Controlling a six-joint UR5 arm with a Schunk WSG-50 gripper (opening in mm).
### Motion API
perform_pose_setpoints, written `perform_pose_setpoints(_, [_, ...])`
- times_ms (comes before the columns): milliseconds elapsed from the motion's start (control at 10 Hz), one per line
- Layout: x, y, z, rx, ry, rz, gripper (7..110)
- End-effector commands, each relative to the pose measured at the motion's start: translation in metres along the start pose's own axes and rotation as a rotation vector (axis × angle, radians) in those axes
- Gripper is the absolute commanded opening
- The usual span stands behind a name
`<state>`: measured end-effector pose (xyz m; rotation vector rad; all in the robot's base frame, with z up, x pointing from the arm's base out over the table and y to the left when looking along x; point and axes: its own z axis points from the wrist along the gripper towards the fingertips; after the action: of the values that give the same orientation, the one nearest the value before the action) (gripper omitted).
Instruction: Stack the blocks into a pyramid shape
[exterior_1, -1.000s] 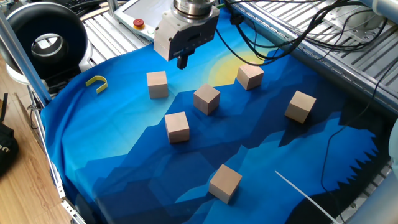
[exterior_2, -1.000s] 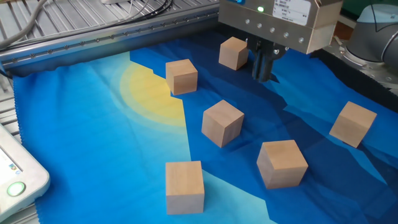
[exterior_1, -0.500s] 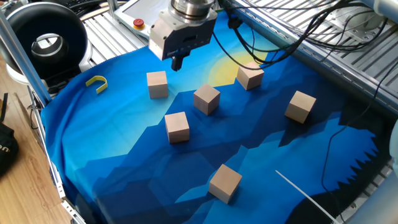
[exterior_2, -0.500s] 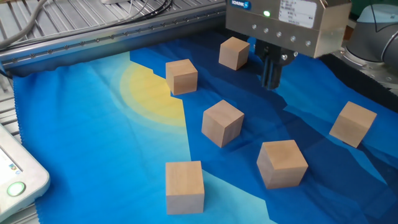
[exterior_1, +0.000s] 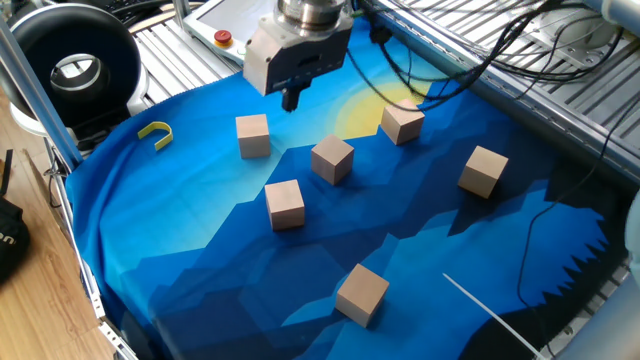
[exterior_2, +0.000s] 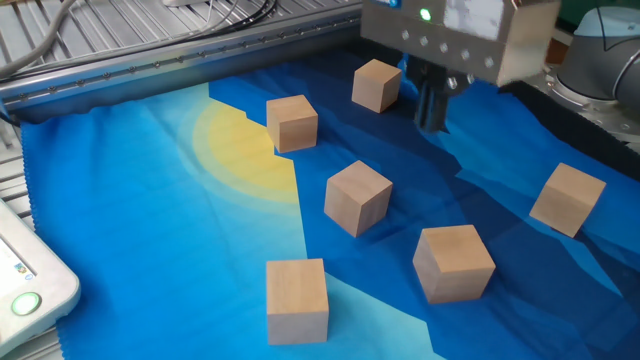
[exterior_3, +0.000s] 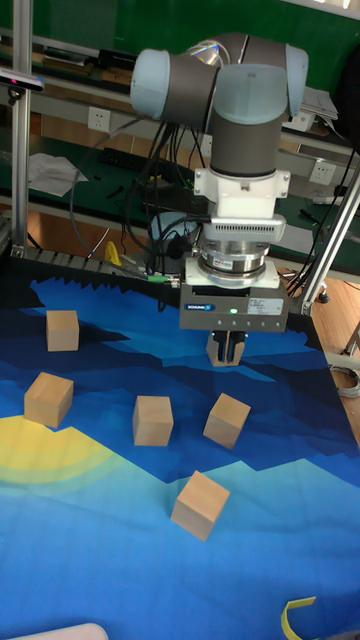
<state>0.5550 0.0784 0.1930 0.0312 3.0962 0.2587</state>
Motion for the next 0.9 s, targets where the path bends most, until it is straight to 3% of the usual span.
perform_pose_setpoints(0, [0.009,-0.014,-0.015,0.024,0.040,-0.044,7])
perform_pose_setpoints(100, [0.006,-0.005,-0.015,-0.010,0.031,-0.079,7])
perform_pose_setpoints(200, [0.006,-0.001,-0.015,-0.025,0.030,-0.024,7])
perform_pose_setpoints(300, [0.005,-0.021,-0.015,0.055,0.027,-0.024,7])
perform_pose_setpoints(500, [-0.004,-0.026,-0.016,0.075,-0.010,0.012,7])
perform_pose_setpoints(800, [-0.005,-0.013,-0.015,0.024,-0.015,0.010,7])
